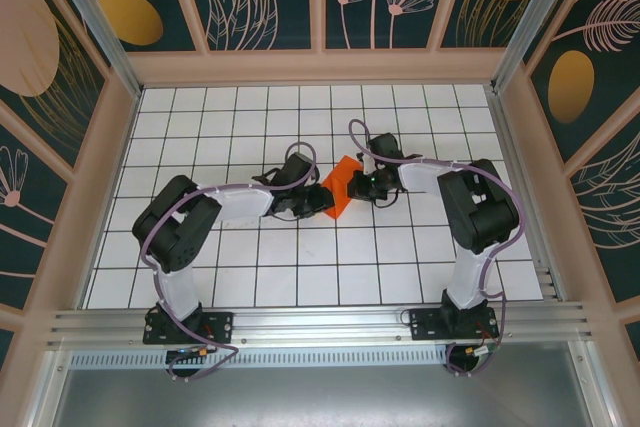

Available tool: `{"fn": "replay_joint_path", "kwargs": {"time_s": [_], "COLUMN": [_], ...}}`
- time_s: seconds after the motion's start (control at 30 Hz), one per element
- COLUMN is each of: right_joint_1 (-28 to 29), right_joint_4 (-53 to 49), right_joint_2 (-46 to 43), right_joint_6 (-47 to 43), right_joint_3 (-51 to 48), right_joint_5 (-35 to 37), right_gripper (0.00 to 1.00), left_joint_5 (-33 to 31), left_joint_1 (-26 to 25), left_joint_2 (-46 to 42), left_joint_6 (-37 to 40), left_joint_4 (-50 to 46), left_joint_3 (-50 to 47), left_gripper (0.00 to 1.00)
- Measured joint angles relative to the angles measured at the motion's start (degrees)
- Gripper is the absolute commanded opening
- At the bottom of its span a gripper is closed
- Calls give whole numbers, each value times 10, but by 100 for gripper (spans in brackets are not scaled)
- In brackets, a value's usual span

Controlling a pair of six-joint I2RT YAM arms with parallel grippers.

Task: Fold a paper plane with a square sheet of paper (pick it up from the middle)
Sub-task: Fold the triangle a second time at the center of the table.

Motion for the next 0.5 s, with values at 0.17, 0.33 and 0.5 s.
{"fn": "replay_joint_path", "kwargs": {"time_s": [0.17, 0.33, 0.5], "right_joint_1": [0, 0, 0], "right_joint_4": [0, 0, 0], "right_joint_2": [0, 0, 1], "right_joint_6": [0, 0, 0], "right_joint_3": [0, 0, 0], "right_joint_5": [0, 0, 0], "right_gripper": [10, 10, 10], "left_joint_5": [15, 37, 43], "left_joint_1": [0, 0, 0], "left_joint_2": [-26, -16, 15], "left_joint_6": [0, -5, -5], "left_joint_4": [50, 89, 96], "left_joint_3": [0, 0, 4], "left_gripper": [29, 27, 26]}}
